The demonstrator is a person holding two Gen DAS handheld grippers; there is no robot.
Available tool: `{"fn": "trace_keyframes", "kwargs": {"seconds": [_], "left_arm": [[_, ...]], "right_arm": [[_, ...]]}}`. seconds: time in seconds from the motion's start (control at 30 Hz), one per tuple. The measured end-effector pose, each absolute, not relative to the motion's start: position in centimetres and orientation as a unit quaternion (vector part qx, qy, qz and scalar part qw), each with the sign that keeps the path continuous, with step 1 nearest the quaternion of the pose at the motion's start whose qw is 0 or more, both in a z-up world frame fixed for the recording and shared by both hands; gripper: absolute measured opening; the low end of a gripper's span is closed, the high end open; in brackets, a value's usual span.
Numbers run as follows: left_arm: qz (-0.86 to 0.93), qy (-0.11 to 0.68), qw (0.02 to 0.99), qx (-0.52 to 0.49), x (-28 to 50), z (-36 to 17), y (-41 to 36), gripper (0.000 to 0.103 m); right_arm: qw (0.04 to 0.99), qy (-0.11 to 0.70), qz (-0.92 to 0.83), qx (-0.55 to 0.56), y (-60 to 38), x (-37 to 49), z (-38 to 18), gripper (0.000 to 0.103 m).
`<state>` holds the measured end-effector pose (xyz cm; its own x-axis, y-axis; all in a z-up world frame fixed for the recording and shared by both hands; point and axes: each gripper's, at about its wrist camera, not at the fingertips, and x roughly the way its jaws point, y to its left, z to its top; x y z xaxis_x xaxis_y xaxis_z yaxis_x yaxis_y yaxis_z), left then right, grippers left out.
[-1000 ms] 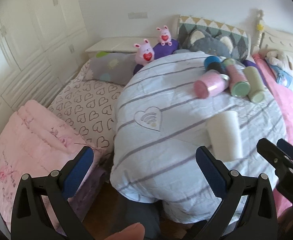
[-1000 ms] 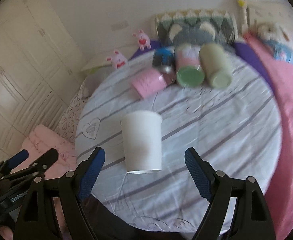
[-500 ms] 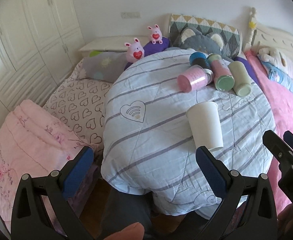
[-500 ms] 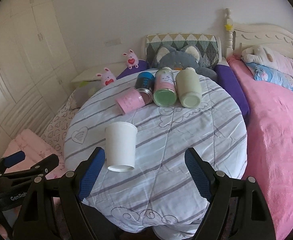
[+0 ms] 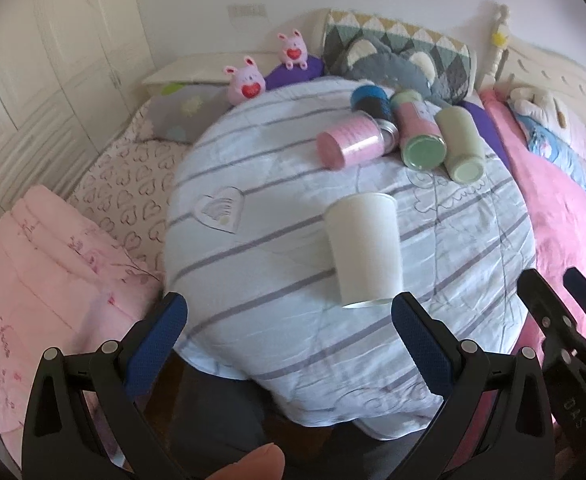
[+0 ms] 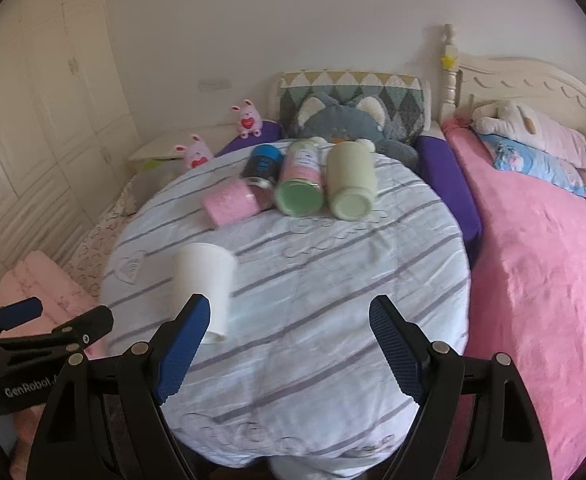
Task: Flip cup upright
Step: 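Withdraw the right gripper up and away from the upright cup, then grasp the upright white cup around its body with the left gripper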
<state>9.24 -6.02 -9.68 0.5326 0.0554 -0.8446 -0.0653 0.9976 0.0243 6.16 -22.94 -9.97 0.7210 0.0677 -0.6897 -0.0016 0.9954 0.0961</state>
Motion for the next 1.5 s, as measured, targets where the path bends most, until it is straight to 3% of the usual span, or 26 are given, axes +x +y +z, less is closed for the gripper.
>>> {"fn": "trace_keyframes", "kwargs": {"seconds": [0.37,0.77,0.83,0.87,0.9,0.97,1.27,1.5], "left_arm": [[0.060,0.536,0.841,-0.035,16.4,-13.3,-10.3,0.103],[0.073,0.597,0.796,-0.069,20.9,-17.9,-9.5,0.103],[0.070,0.600,0.794,-0.071,21.3,-18.3,-9.2,0.091],[0.068,0.601,0.793,-0.071,21.4,-18.3,-9.2,0.078],[0.064,0.603,0.792,-0.071,21.5,-18.4,-9.0,0.072],[0.057,0.599,0.796,-0.065,21.5,-18.2,-8.8,0.069],[0.029,0.498,0.866,-0.022,18.6,-14.9,-6.2,0.069],[0.010,0.256,0.965,0.046,16.0,-11.8,-2.4,0.070]], "right_arm": [[0.913,0.402,0.043,0.054,-27.7,11.3,-12.2,0.083],[0.901,0.421,0.087,0.053,-27.2,15.7,-14.0,0.083],[0.900,0.424,0.090,0.053,-27.0,15.9,-14.2,0.083],[0.899,0.425,0.091,0.053,-26.9,15.9,-14.2,0.083],[0.899,0.425,0.090,0.052,-26.9,15.9,-14.3,0.083],[0.898,0.427,0.087,0.054,-26.9,15.9,-14.4,0.083],[0.901,0.425,0.070,0.057,-25.8,14.8,-13.8,0.083],[0.900,0.428,0.064,0.045,-22.8,13.9,-13.5,0.083]]}}
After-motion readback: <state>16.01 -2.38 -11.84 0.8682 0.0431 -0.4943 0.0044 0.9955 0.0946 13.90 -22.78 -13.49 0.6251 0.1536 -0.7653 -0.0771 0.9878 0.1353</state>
